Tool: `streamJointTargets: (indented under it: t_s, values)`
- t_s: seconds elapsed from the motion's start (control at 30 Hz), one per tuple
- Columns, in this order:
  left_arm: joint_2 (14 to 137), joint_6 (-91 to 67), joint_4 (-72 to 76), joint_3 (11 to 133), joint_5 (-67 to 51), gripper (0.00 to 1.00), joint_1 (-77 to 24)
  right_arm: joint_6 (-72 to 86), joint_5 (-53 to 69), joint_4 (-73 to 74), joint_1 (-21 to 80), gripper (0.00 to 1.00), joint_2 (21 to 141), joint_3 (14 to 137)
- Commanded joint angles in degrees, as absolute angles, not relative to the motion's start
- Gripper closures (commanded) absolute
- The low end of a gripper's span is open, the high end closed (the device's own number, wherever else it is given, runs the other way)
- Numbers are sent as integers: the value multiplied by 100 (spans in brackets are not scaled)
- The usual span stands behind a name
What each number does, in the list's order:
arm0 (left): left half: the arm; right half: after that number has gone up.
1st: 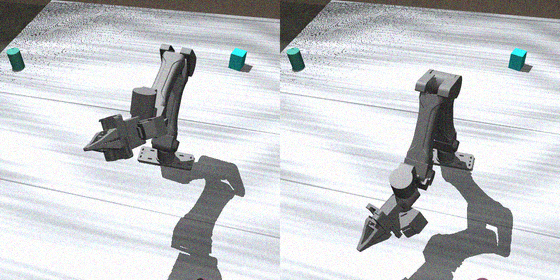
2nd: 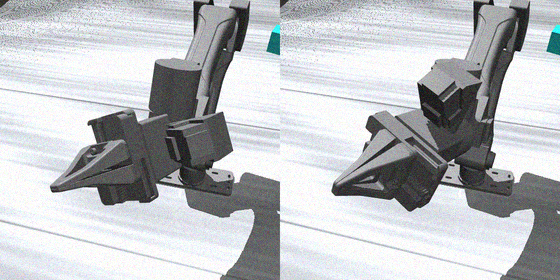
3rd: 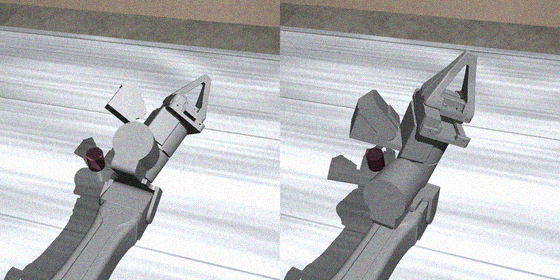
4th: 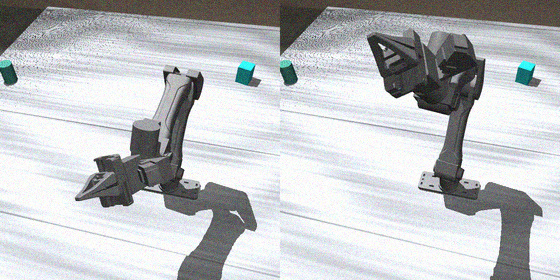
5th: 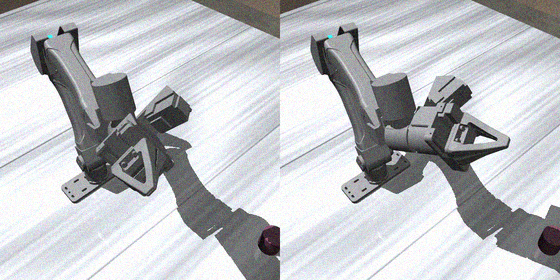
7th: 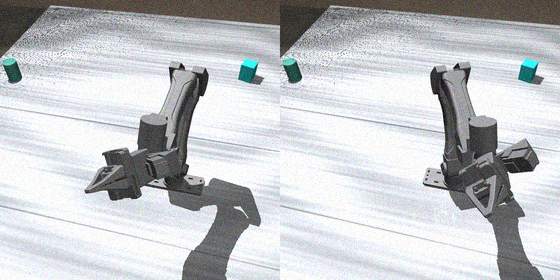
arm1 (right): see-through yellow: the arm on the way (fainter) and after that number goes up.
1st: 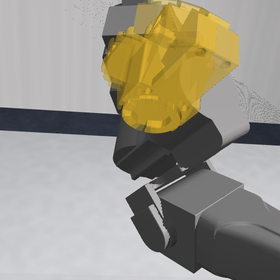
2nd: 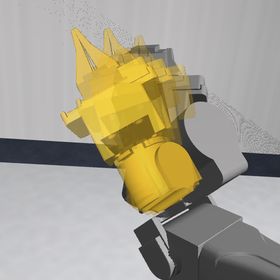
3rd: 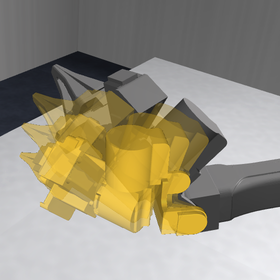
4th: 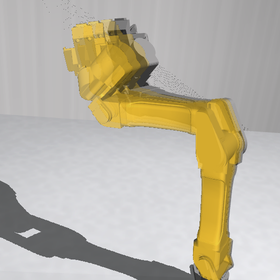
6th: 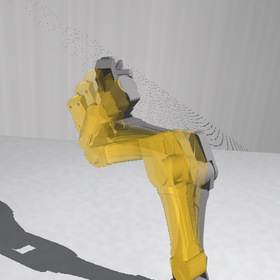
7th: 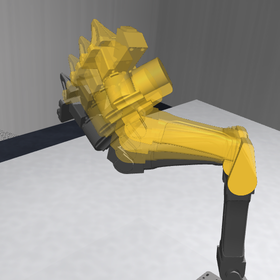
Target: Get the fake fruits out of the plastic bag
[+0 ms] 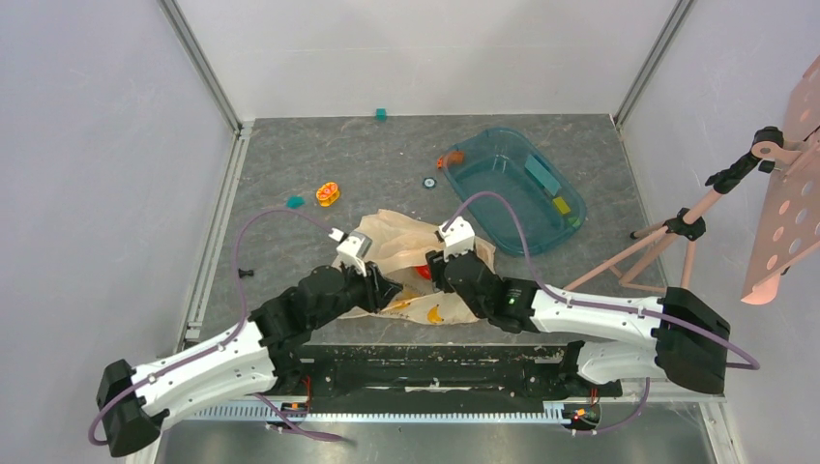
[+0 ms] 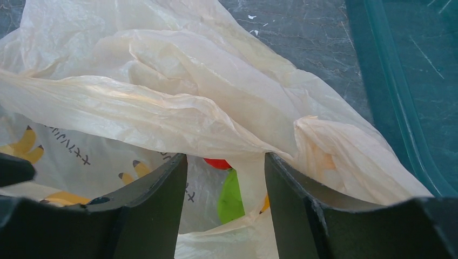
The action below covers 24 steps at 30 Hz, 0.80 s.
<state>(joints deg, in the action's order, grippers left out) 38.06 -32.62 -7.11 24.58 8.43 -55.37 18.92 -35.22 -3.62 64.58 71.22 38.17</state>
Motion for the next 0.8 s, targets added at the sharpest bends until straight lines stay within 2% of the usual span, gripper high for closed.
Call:
streamJointTargets:
  t_s: [0.0,0.23,0.53,0.63,0.77]
  values:
    - [4401,-2912,303,2277,435,68,-5550,2029,-3531,-547,6391,43,6969,3891]
    - [5350,-3005,865,2124,802,74,-5554,1791,-2969,-920,6374,43,6667,3600]
    - [6076,-2921,1159,2299,1154,86,-5554,1029,-431,-1445,6392,44,6924,3344]
    - [6131,-2889,1169,2329,1210,91,-5548,1252,-570,-1530,6390,47,7083,3296]
    - [6077,-2888,1193,2280,1280,97,-5550,1561,-1271,-1459,6390,57,7319,3419]
